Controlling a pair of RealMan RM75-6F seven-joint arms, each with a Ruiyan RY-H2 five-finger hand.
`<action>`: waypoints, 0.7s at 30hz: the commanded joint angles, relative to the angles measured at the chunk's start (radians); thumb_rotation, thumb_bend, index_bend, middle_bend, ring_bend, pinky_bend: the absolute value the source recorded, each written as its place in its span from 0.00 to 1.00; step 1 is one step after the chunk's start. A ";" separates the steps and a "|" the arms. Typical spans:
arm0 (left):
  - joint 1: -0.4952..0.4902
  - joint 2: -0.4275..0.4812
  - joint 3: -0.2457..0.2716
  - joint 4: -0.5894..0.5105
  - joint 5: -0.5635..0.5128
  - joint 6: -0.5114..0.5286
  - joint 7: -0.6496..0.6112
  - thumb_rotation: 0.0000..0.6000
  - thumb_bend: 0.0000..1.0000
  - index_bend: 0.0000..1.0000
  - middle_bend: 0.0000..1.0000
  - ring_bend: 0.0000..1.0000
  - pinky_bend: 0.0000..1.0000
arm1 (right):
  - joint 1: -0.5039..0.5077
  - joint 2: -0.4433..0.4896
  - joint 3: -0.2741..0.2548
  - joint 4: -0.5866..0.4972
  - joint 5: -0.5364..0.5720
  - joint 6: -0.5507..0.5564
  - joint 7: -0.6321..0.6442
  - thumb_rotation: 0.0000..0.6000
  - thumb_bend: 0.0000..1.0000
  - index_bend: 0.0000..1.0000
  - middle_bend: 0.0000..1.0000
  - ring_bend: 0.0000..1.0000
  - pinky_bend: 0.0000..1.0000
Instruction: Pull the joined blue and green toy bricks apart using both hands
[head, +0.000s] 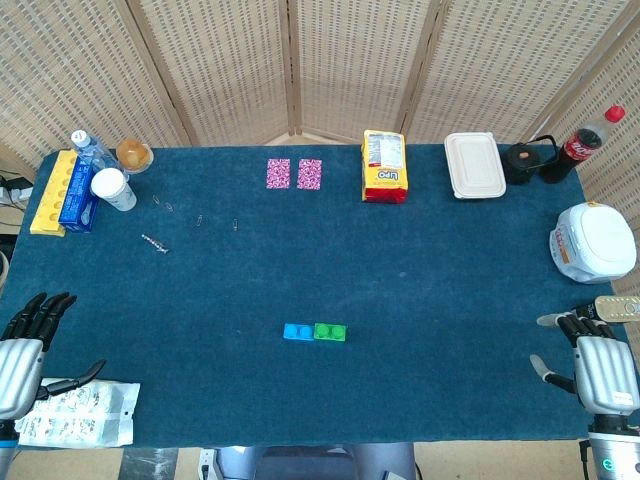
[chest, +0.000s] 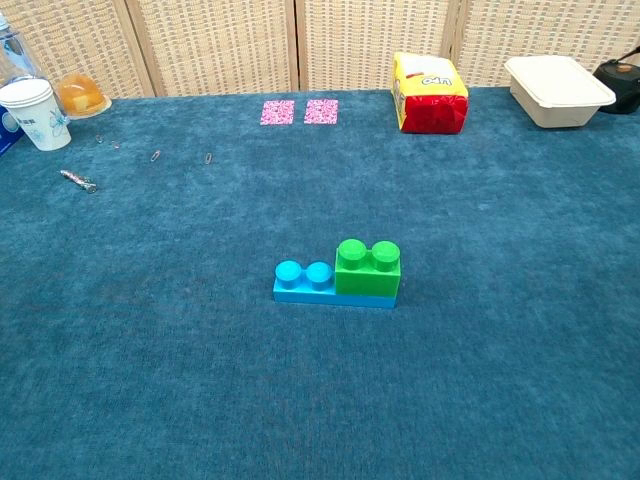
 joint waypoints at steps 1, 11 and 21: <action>-0.001 0.000 0.000 -0.001 0.000 -0.002 0.001 0.47 0.20 0.14 0.16 0.07 0.17 | 0.000 -0.002 0.000 0.002 0.002 -0.001 0.000 1.00 0.27 0.38 0.41 0.39 0.32; 0.001 0.005 0.000 -0.003 0.002 0.000 -0.006 0.46 0.20 0.14 0.16 0.07 0.17 | -0.003 -0.007 0.000 0.007 -0.003 0.007 0.008 1.00 0.27 0.38 0.41 0.39 0.32; -0.035 0.023 0.006 -0.022 0.033 -0.056 -0.013 0.47 0.20 0.15 0.16 0.07 0.17 | -0.014 0.002 -0.004 0.002 -0.011 0.023 0.012 1.00 0.27 0.38 0.41 0.39 0.32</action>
